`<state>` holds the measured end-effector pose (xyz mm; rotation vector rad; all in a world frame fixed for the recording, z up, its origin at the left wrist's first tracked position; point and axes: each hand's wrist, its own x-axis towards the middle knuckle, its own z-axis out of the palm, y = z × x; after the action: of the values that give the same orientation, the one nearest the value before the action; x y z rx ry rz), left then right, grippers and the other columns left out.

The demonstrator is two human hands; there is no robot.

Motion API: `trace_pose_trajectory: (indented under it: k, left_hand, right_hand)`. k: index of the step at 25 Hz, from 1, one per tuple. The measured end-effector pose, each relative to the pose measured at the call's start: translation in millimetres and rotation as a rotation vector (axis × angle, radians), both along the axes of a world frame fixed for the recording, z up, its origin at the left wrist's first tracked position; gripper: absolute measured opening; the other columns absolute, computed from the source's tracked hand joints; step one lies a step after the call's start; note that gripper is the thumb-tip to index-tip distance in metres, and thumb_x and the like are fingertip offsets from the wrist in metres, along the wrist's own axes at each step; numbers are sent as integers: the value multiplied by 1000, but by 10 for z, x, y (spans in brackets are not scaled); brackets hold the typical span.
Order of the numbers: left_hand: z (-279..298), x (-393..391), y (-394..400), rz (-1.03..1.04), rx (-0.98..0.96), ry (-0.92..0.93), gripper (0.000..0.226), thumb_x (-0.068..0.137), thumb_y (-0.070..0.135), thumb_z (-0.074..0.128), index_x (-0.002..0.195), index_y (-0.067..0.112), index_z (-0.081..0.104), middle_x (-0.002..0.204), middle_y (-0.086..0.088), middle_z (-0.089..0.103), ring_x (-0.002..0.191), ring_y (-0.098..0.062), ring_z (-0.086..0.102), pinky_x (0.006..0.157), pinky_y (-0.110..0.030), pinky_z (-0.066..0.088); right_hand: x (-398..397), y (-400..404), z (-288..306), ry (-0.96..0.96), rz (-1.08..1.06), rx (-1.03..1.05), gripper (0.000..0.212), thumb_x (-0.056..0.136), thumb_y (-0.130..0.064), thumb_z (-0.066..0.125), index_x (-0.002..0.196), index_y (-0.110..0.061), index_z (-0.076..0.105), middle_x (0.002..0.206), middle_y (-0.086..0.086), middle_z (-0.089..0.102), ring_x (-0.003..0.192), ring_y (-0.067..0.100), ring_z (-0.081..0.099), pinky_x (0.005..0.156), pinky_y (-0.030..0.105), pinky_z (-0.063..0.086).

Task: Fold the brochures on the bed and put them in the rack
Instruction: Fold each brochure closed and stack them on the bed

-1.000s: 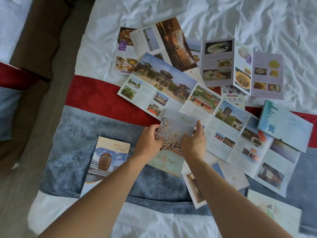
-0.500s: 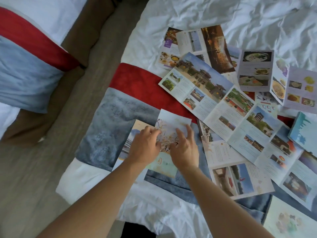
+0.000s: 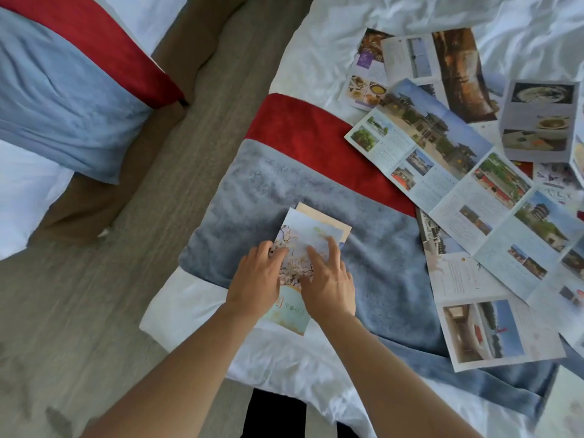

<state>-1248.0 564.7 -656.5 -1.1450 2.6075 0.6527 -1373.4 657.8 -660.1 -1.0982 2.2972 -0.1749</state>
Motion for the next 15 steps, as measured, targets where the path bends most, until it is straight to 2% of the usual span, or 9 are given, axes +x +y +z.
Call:
trace_pose_trajectory:
  k: [6,15]
  left_hand:
    - [-162,-114,-53,-55,-20,-7,61,88,10,60,144,25,40,136,-5,42,110,-25,48,90,-35,46]
    - [-292,-135,-59,-91,-58,-65,63,89,12,61,145,27,38,147,-10,36,113,-28,50,91,-39,48]
  right_hand:
    - [-95,-24,-100,134,18,44,61,93,-31,61,148,-31,36,165,6,7,123,29,49,98,43,41]
    - [-104,-37,-212,136,3,98,64,95,-41,61,149,-35,28,166,4,2,124,29,46,97,44,41]
